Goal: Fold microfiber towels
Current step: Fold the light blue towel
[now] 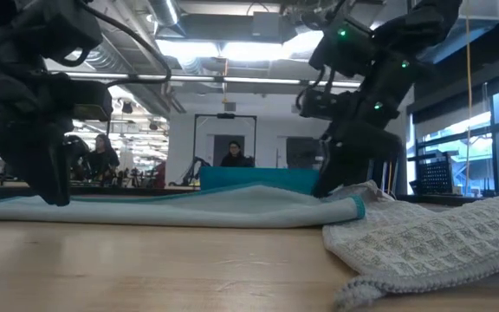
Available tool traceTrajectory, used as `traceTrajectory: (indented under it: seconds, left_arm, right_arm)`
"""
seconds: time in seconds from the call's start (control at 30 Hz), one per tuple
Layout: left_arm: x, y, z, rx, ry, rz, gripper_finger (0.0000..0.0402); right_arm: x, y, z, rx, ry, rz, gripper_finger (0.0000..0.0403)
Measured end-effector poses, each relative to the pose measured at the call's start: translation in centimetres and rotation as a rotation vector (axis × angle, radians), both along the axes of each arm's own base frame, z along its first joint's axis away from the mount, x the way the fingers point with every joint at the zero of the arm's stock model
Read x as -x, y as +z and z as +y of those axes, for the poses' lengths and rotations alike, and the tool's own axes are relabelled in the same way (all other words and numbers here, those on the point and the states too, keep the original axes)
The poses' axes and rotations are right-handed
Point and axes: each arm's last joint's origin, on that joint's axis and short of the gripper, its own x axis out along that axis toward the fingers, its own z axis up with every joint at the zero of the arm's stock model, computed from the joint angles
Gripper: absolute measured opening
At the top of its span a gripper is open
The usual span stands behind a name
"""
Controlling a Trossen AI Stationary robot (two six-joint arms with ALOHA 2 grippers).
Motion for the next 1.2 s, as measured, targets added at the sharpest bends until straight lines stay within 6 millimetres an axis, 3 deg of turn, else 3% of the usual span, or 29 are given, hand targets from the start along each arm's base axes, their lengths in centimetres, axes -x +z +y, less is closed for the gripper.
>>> traceTrajectory:
  seconds: [0.23, 0.4, 0.5, 0.67, 0.97, 1.2]
  left_arm:
    - [0.0, 0.0, 0.0, 0.002, 0.001, -0.004, 0.0095]
    - [-0.1, 0.1, 0.0, 0.006, -0.001, -0.011, 0.0095]
    - [-0.2, 0.1, 0.0, 0.001, -0.004, -0.02, 0.0095]
    - [-0.4, 0.2, 0.0, -0.012, 0.008, -0.054, 0.0095]
    - [-0.8, 0.5, 0.0, -0.034, 0.005, -0.101, 0.0095]
    - [-0.7, 0.5, -0.3, -0.033, -0.009, -0.103, 0.0095]
  right_arm:
    - [1.3, 2.4, -0.2, 0.016, -0.07, -0.016, 0.0058]
    - [1.2, 5.4, 0.0, 0.008, -0.001, -0.183, 0.0058]
    - [0.1, 6.2, 0.3, -0.031, 0.094, -0.325, 0.0058]
    - [-2.0, 3.1, 0.6, -0.011, 0.148, -0.314, 0.0058]
    - [-5.7, -0.3, 1.2, -0.08, 0.257, -0.262, 0.0058]
    - [-6.1, -1.9, -0.4, -0.062, 0.179, -0.182, 0.0058]
